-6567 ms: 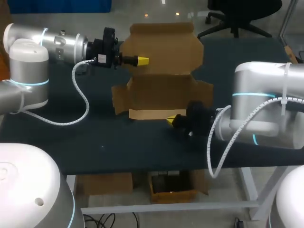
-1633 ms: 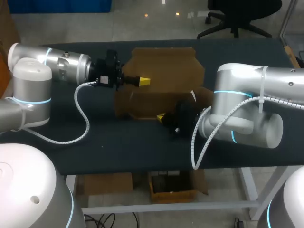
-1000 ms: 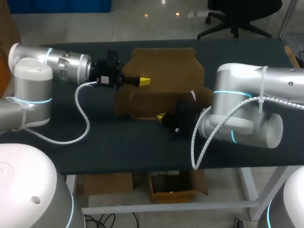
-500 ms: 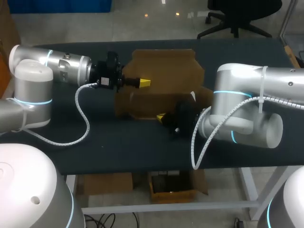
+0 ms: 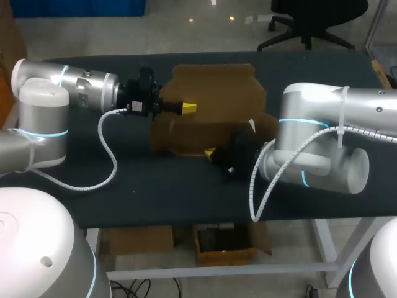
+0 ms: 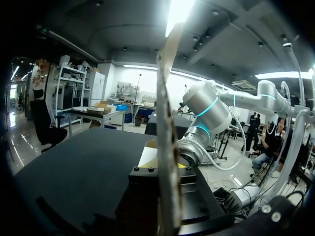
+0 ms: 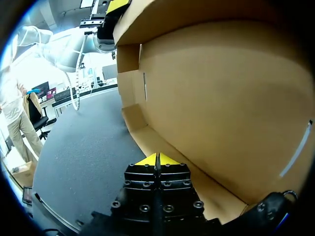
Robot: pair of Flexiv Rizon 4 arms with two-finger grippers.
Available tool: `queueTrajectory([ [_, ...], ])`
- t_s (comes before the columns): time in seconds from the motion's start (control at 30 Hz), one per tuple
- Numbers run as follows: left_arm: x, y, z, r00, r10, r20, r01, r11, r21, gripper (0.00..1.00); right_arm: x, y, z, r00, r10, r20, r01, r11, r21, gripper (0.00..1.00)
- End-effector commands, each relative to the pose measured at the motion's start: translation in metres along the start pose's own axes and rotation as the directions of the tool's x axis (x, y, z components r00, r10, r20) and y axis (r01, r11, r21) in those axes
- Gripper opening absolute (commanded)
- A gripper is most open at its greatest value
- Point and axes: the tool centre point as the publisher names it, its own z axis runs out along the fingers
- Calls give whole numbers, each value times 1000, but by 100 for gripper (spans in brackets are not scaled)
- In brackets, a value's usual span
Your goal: Assemble the packaging by folding the flat box into shape, placing the metal phone stand inside, and closing the box properly
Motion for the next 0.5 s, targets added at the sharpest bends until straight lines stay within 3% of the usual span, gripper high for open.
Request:
queueTrajectory([
  [0.03,-1,4,2,1000,1,0,-1,1000,1,0,3,-5,8,1000,0,-2,0,1000,-1,0],
  [0.5,-1,4,2,1000,1,0,-1,1000,1,0,9,-3,2,1000,-13,-6,13,1000,-11,0],
])
